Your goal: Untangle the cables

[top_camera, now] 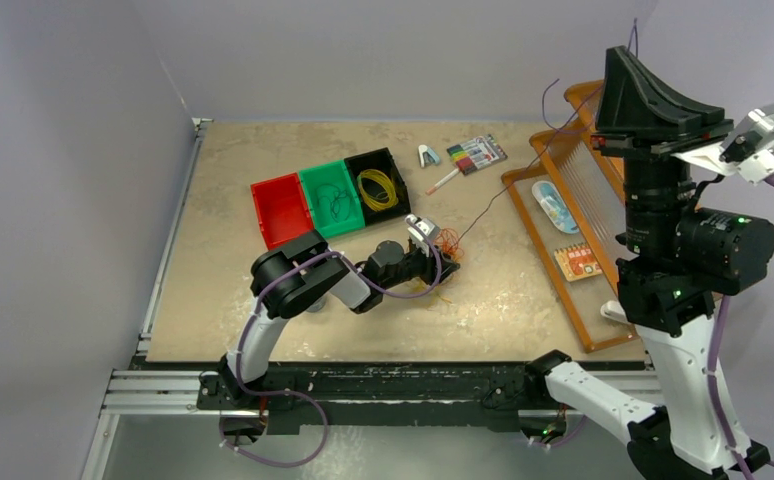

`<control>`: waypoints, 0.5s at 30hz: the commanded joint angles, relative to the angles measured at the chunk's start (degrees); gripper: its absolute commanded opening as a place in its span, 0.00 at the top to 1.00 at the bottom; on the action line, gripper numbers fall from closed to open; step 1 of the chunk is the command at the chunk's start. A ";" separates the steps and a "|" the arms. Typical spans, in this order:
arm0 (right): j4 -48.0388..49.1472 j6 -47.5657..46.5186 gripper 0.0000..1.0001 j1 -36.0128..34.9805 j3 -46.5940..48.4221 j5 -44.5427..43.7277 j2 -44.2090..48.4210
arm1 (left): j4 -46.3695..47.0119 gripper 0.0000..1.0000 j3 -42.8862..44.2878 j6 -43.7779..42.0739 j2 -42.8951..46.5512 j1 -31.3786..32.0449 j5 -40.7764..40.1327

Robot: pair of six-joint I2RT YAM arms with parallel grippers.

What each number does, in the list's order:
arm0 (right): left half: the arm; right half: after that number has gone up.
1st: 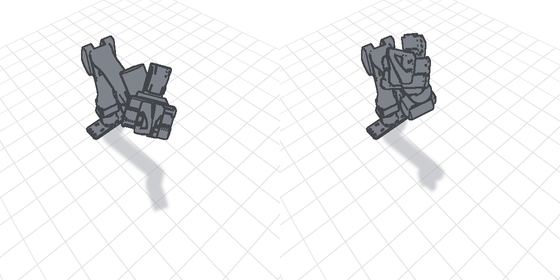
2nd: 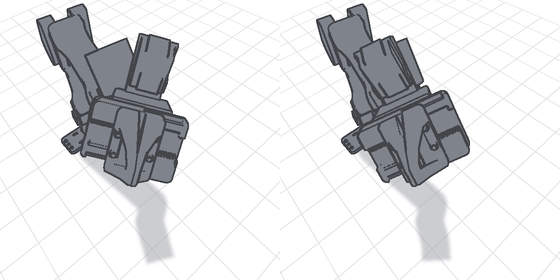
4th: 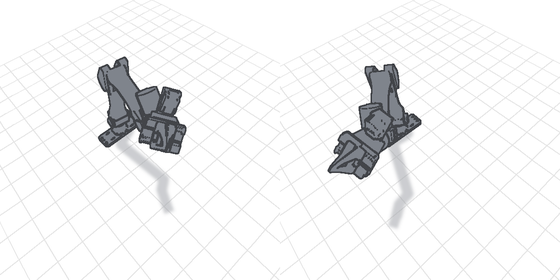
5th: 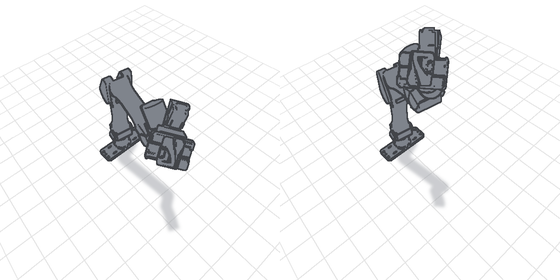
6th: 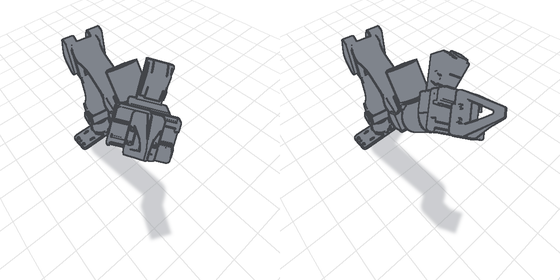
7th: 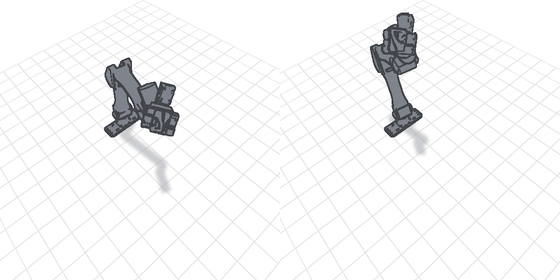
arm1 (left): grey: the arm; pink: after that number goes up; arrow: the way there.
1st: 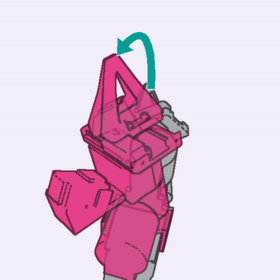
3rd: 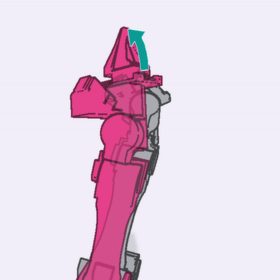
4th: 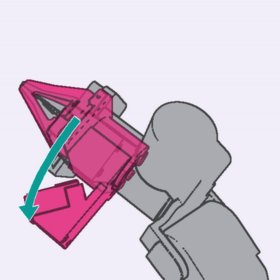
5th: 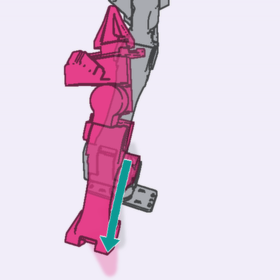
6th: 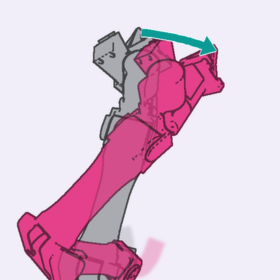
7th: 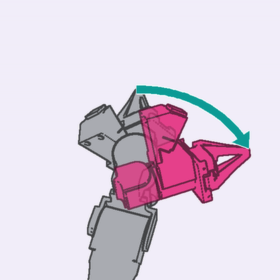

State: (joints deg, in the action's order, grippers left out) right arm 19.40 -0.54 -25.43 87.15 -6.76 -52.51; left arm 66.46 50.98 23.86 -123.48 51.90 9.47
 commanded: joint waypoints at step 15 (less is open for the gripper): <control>8.05 -6.44 1.00 0.12 6.98 -3.61 -0.08 | -0.28 0.62 -1.17 -2.41 0.13 0.20 -1.73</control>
State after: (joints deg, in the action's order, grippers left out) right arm 22.68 -4.58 -25.43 90.76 -8.43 -52.86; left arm 65.19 50.61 22.90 -123.48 51.90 8.67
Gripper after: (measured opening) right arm 0.008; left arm 0.380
